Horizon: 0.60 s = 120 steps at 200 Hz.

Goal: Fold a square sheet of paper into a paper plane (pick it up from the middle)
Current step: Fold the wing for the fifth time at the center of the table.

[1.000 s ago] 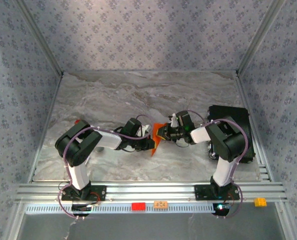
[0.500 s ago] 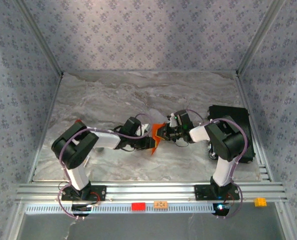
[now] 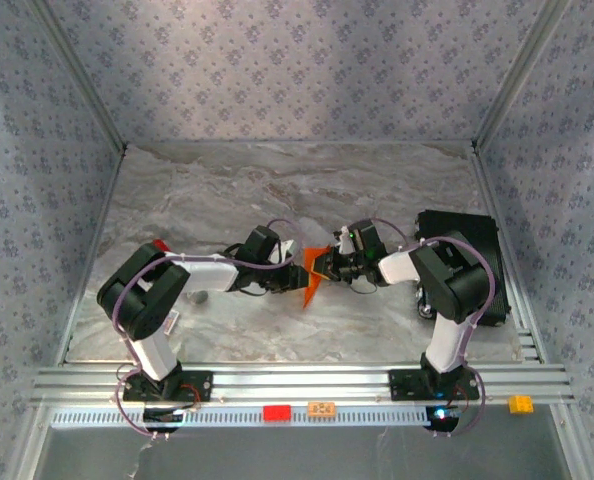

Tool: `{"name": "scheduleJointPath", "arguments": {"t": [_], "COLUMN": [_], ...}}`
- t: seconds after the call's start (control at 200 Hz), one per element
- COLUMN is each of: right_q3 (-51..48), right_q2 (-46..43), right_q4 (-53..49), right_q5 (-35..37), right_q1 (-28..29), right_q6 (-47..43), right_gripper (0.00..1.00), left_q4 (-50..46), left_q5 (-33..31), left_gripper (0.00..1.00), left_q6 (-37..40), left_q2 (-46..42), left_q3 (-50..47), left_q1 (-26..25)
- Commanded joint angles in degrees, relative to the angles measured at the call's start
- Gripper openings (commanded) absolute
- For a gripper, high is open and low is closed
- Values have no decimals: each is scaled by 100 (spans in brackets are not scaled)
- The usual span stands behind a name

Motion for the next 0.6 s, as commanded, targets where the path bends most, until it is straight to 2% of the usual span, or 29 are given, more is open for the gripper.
{"name": "scheduleJointPath", "arguments": {"t": [0.0, 0.15, 0.3, 0.4, 0.54, 0.595], "right_q3": [-83, -92, -88, -88, -88, -89], "right_q2": [254, 246, 244, 246, 250, 245], "right_q4": [-656, -650, -665, -673, -673, -681], "right_q5": [543, 546, 561, 568, 581, 597], "right_q1": [72, 80, 88, 81, 84, 94], "right_q6": [-181, -169, -177, -173, -165, -167], "right_gripper": [13, 13, 13, 13, 13, 13], "left_q4": [25, 142, 240, 266, 239, 257], "left_q5": [282, 563, 718, 791, 909, 982], "left_gripper": [28, 24, 9, 3, 4, 8], "left_q6": [-59, -144, -221, -237, -246, -254], "left_q2": [156, 353, 442, 463, 535, 578], "left_q3": [165, 214, 175, 130, 64, 44], "left_q1": [48, 60, 61, 63, 65, 60]}}
